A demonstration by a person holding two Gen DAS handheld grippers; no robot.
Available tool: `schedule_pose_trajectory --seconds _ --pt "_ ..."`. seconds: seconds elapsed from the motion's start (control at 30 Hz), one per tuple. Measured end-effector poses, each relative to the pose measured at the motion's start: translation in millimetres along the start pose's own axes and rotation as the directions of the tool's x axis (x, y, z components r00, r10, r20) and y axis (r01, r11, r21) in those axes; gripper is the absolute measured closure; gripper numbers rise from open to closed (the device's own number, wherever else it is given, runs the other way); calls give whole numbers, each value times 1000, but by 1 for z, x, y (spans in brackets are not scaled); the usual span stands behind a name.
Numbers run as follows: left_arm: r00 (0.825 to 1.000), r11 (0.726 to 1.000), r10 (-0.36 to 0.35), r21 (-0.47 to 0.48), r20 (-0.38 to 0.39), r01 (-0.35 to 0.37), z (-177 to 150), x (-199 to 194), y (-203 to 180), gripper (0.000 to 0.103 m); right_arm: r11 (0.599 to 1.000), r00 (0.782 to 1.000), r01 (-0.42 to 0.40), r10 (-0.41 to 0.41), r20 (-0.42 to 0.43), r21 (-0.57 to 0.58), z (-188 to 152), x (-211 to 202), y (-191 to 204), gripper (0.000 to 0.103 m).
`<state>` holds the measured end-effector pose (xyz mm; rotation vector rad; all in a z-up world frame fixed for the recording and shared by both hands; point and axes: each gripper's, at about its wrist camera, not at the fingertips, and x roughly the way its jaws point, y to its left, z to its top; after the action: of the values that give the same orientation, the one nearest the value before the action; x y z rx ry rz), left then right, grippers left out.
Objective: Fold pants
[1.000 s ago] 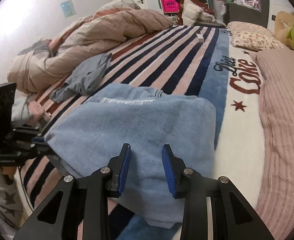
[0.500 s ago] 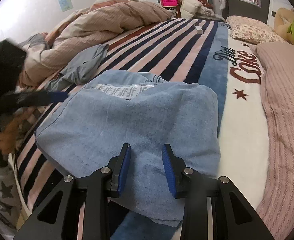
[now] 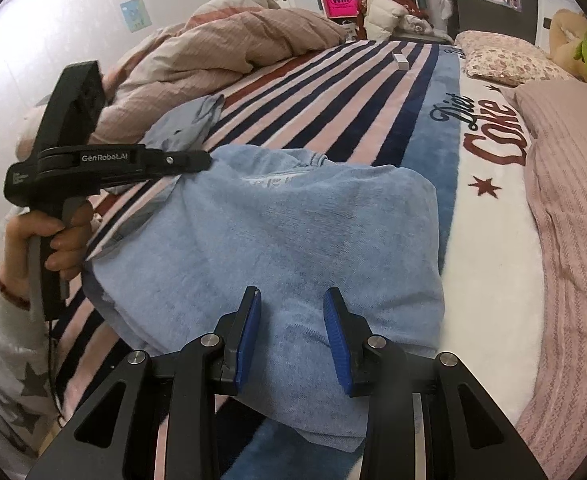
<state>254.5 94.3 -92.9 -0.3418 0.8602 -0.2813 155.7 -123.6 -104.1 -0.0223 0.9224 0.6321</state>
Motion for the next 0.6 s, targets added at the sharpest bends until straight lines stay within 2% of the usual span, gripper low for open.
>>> schedule_pose_trajectory --seconds 0.1,0.27,0.33,0.37,0.4,0.43,0.47,0.5,0.6 --pt "998 996 58 64 -11 -57 -5 6 -5 101 1000 1000 1 -1 0 0 1 -1 2 74" --pt "992 990 122 80 -24 -119 -8 17 -3 98 1000 1000 5 -5 -5 -2 -1 3 2 74" --pt "992 988 129 86 -16 -127 -9 10 -5 93 1000 1000 8 -8 -9 4 -1 2 1 74" --pt "992 989 126 77 -6 -126 -8 2 -5 80 1000 1000 11 -10 -10 5 -1 0 2 73" --pt "990 988 141 70 7 -141 -7 -5 -5 56 1000 1000 11 -11 -11 4 0 -2 2 69" --pt "987 985 158 69 31 -160 -7 -15 -5 45 1000 1000 8 -8 -8 5 0 -6 2 65" --pt "984 982 165 80 68 -171 -7 -30 -4 33 1000 1000 2 -2 -1 7 0 -10 1 54" --pt "983 982 163 88 82 -170 -9 -39 -3 32 1000 1000 -2 2 12 12 0 -16 0 43" --pt "992 990 119 66 37 -121 -14 -56 9 24 999 998 25 -26 51 30 2 -30 -7 32"
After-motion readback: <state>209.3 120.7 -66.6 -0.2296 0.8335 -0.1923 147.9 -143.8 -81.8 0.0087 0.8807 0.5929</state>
